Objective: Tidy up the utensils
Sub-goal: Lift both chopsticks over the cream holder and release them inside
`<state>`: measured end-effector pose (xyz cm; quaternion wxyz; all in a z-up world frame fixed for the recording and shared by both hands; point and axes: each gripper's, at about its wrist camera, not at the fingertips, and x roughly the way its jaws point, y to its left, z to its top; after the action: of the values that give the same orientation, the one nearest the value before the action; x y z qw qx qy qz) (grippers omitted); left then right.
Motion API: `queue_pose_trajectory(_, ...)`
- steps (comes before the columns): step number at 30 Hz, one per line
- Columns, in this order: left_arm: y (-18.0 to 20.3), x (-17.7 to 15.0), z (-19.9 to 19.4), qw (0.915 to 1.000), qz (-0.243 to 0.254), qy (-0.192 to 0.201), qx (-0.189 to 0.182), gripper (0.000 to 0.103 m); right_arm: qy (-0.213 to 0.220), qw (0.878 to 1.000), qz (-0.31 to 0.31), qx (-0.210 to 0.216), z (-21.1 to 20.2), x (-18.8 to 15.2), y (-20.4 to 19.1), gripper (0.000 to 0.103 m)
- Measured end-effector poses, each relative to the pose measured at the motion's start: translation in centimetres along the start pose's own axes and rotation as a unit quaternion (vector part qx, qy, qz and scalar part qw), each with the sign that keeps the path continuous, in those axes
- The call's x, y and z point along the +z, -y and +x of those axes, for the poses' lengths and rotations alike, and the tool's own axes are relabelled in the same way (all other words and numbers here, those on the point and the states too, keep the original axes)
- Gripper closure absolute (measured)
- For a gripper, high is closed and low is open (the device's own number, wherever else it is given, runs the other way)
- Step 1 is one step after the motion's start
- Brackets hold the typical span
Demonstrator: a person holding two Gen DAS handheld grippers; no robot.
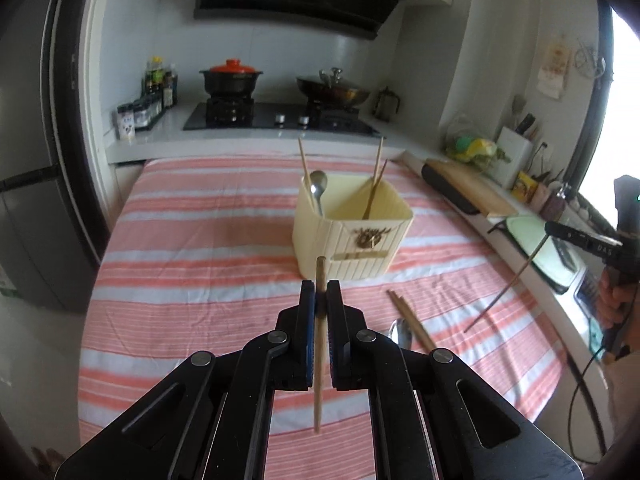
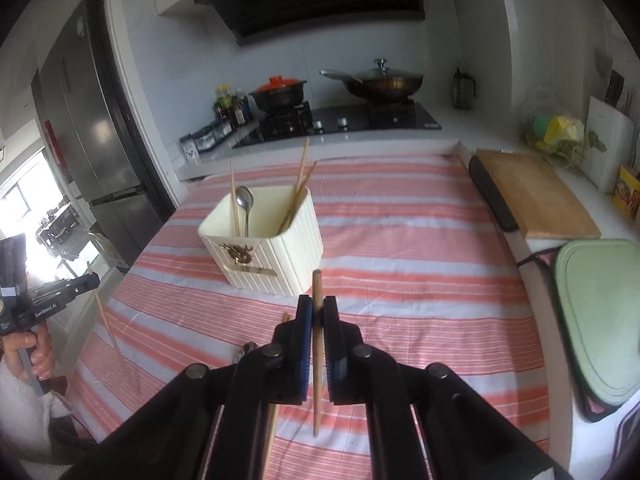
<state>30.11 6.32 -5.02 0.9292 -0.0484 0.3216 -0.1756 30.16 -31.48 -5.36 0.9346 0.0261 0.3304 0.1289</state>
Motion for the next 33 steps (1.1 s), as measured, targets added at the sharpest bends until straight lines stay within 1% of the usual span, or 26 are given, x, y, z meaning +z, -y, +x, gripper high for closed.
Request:
queue_pose_trajectory(1,-0.4,0.3,-1.0,0.9999,-0.007,0.008,-0.006,0.099,0.012,1.000,-0.008,-0.004,-0.7,0.2,-0.6,0.097)
queue_pose_trajectory(3,-0.5,0.9,-1.8,0.9996,-0.014,0.021,-0.013,0.099,0.031,0.999,-0.024,-0.012,-1.5,0.7,-1.4,0.097)
queue_pose_trajectory(7,-0.3,1.8,-3.2,0.9992,-0.004,0.040,-0.003,0.099,0.061,0.997,-0.035,-0.020,-2.4,1.4,-2.3,0.097)
queue_pose_trajectory(10,-0.4,2.7,-4.1,0.9987,0.004,0.051,0.006,0.099,0.074,0.997,-0.032,-0.020,-2.7,2.2,-2.4,0.097)
queue_pose_trajectory(13,-0.5,3.6,-4.4,0.9982,0.013,0.057,0.016,0.099,0.076,0.996,-0.037,-0.026,-2.2,3.3,-2.1,0.097)
queue_pose_trajectory(15,-0.3,5.1,-4.1,0.9974,0.023,0.063,0.026,0.099,0.075,0.996,-0.040,-0.028,-1.6,4.4,-2.1,0.097)
queue_pose_trajectory(17,-0.2,6.9,-4.5,0.9964,0.025,0.078,0.025,0.099,0.083,0.995,-0.042,-0.029,-1.2,5.7,-2.2,0.097)
queue_pose_trajectory(20,0.3,10.3,-5.2,0.9923,0.025,0.120,0.019,0.099,0.115,0.991,-0.052,-0.031,-1.0,8.1,-2.9,0.097)
queue_pose_trajectory(22,1.1,12.7,-5.2,0.9874,0.030,0.154,0.019,0.099,0.142,0.988,-0.053,-0.026,-1.0,9.9,-3.5,0.097)
queue_pose_trajectory(24,1.8,14.7,-4.3,0.9845,0.032,0.172,0.016,0.099,0.165,0.984,-0.056,-0.022,-0.6,11.6,-4.1,0.097)
queue_pose_trajectory(25,2.1,15.7,-3.4,0.9840,0.033,0.175,0.015,0.099,0.174,0.983,-0.058,-0.019,-0.3,12.4,-4.5,0.097)
queue_pose_trajectory(27,2.8,17.1,-1.0,0.9840,0.038,0.172,0.026,0.099,0.179,0.982,-0.062,-0.007,1.0,13.8,-5.3,0.097)
queue_pose_trajectory(29,3.1,17.9,2.1,0.9872,0.036,0.152,0.031,0.099,0.173,0.983,-0.065,0.004,2.9,14.7,-6.0,0.097)
queue_pose_trajectory(30,3.1,18.1,3.6,0.9892,0.031,0.140,0.030,0.099,0.164,0.984,-0.070,0.014,4.2,14.9,-6.3,0.097)
queue_pose_trajectory(32,2.9,18.3,7.1,0.9940,0.022,0.104,0.023,0.099,0.144,0.986,-0.076,0.023,7.1,15.0,-6.9,0.097)
queue_pose_trajectory(33,2.8,18.1,9.2,0.9964,0.019,0.080,0.021,0.099,0.123,0.989,-0.076,0.030,8.7,15.0,-7.1,0.097)
